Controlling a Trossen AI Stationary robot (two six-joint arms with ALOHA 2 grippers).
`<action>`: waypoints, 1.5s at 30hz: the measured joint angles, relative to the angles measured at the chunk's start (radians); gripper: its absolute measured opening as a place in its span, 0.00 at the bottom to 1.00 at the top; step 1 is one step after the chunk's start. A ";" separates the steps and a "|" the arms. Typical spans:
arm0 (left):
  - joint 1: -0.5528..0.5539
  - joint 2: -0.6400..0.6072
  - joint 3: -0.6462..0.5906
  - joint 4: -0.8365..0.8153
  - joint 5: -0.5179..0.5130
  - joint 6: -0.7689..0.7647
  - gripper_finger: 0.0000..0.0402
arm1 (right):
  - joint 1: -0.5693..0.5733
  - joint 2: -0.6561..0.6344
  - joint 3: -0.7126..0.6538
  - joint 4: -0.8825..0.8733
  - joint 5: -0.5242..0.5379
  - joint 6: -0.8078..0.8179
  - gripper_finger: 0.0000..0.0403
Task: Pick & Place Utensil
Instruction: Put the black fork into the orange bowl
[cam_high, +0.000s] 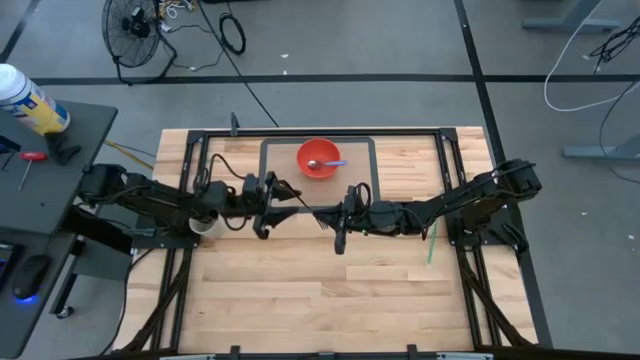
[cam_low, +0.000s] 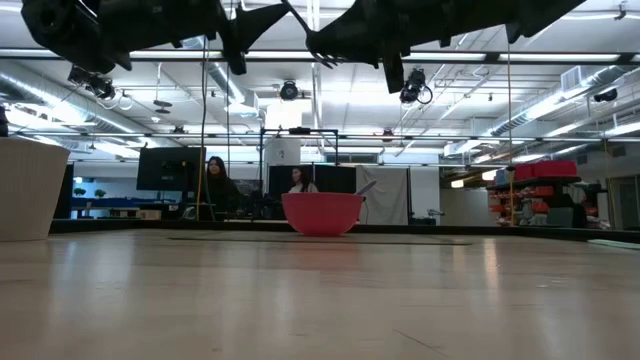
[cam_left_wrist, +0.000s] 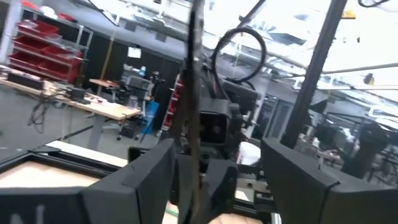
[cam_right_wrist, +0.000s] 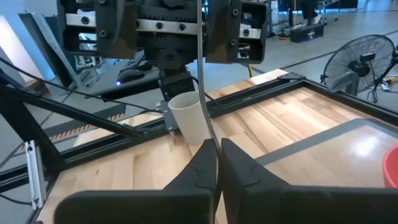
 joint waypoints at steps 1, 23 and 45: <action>0.000 0.000 0.000 0.000 -0.013 0.000 0.57 | 0.000 0.000 0.000 0.000 0.000 -0.001 0.01; 0.002 0.000 0.000 0.021 -0.097 0.027 0.08 | -0.021 0.000 0.000 0.012 0.001 -0.019 0.02; 0.002 0.000 0.000 -0.002 -0.131 0.019 0.25 | -0.021 0.000 0.000 -0.003 0.002 -0.021 0.02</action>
